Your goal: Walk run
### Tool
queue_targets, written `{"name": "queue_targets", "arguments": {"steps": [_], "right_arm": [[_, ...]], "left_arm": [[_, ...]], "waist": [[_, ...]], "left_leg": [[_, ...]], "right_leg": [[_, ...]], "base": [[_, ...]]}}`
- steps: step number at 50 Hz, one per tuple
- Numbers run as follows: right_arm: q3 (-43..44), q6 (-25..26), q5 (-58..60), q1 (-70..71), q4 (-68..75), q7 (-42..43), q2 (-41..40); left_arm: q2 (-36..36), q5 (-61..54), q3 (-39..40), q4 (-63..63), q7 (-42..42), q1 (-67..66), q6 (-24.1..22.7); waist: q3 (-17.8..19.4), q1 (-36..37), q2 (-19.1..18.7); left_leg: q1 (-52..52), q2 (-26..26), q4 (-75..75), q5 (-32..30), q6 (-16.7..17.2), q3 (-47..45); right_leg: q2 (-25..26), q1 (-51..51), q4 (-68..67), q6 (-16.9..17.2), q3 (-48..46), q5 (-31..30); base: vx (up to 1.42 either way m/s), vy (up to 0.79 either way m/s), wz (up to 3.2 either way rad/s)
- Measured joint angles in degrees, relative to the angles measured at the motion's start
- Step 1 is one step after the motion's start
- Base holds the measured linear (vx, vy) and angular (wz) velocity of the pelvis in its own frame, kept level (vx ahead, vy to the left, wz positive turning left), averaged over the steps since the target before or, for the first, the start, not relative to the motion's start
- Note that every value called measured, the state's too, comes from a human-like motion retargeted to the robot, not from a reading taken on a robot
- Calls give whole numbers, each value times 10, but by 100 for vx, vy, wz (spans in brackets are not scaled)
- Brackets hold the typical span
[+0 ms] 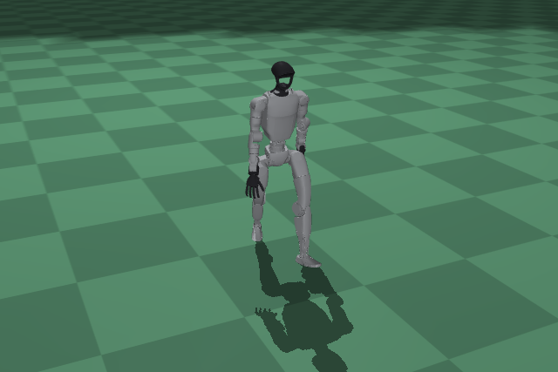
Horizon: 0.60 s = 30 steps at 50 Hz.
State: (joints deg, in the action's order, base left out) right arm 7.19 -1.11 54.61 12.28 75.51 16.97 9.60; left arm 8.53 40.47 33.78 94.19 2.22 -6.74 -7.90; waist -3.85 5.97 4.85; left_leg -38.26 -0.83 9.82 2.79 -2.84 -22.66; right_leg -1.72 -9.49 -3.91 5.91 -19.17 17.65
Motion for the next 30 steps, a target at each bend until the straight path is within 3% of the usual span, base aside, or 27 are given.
{"name": "queue_targets", "arguments": {"steps": [2,4,7,9,10,12,15,18,21,23,25,27,30], "right_arm": [[2,-8,-2,-25,4,3,-2],[11,-1,12,-54,21,5,-2],[-4,47,47,-93,64,35,-15],[-19,57,60,-109,97,43,-9],[-23,58,70,-116,110,39,-3],[-18,61,101,-127,125,28,-4],[2,67,108,-146,142,30,-9],[32,66,72,-174,155,21,-16],[54,63,51,-196,164,3,-19],[72,66,45,-200,174,-8,-22],[87,69,45,-203,183,-16,-21],[94,68,42,-206,187,-25,-14],[104,73,47,-193,187,-33,0]], "left_arm": [[9,54,-24,-6,-24,1,33],[9,98,-39,-17,-45,3,43],[3,108,-40,-35,-53,5,28],[3,89,-52,-48,-54,13,26],[4,77,-59,-55,-53,20,26],[12,55,-67,-67,-47,47,26],[29,34,-88,-82,-43,86,24],[54,18,-129,-112,-56,141,10],[69,19,-150,-158,-72,181,-5],[77,13,-165,-195,-88,202,-17],[82,2,-179,-225,-100,215,-34],[78,-6,-189,-240,-100,218,-48],[63,-9,-184,-244,-90,198,-61]], "waist": [[-9,20,1],[-11,52,4],[-19,49,-11],[-22,29,-35],[-21,26,-40],[-10,1,-42],[3,-49,-40],[9,-99,-41],[17,-129,-35],[24,-144,-29],[25,-142,-28],[21,-134,-32],[7,-126,-44]], "left_leg": [[5,-4,47,-22,-28,-13],[17,-29,82,-39,-26,-6],[44,-39,127,16,-25,71],[106,-71,110,43,-27,13],[132,-84,101,50,-20,-11],[177,-71,73,60,-8,-11],[233,-36,18,53,6,13],[283,-3,-21,61,14,54],[333,19,-44,82,21,80],[372,33,-60,99,25,98],[410,39,-72,119,37,101],[436,43,-69,136,52,102],[455,50,-48,122,76,98]], "right_leg": [[2,-12,-28,28,19,-34],[-4,-13,-80,43,32,-120],[-19,35,-234,50,27,-307],[-22,81,-357,32,-11,-350],[-25,112,-412,21,-4,-341],[-50,188,-508,-2,-6,-266],[-54,287,-549,6,3,-219],[-76,365,-451,-20,-34,-164],[-95,406,-281,-69,-73,-115],[-82,424,-149,-89,-78,-100],[-53,455,-63,-86,-30,-90],[-52,472,-54,-80,-45,-74],[-51,479,-124,-144,-45,-72]], "base": [[127,17,-40],[125,15,-102],[129,14,-63],[114,20,-7],[83,12,-21],[82,8,19],[77,4,102],[73,0,140],[86,-8,99],[108,-16,82],[108,-14,28],[102,-8,1],[104,-5,-2]]}}
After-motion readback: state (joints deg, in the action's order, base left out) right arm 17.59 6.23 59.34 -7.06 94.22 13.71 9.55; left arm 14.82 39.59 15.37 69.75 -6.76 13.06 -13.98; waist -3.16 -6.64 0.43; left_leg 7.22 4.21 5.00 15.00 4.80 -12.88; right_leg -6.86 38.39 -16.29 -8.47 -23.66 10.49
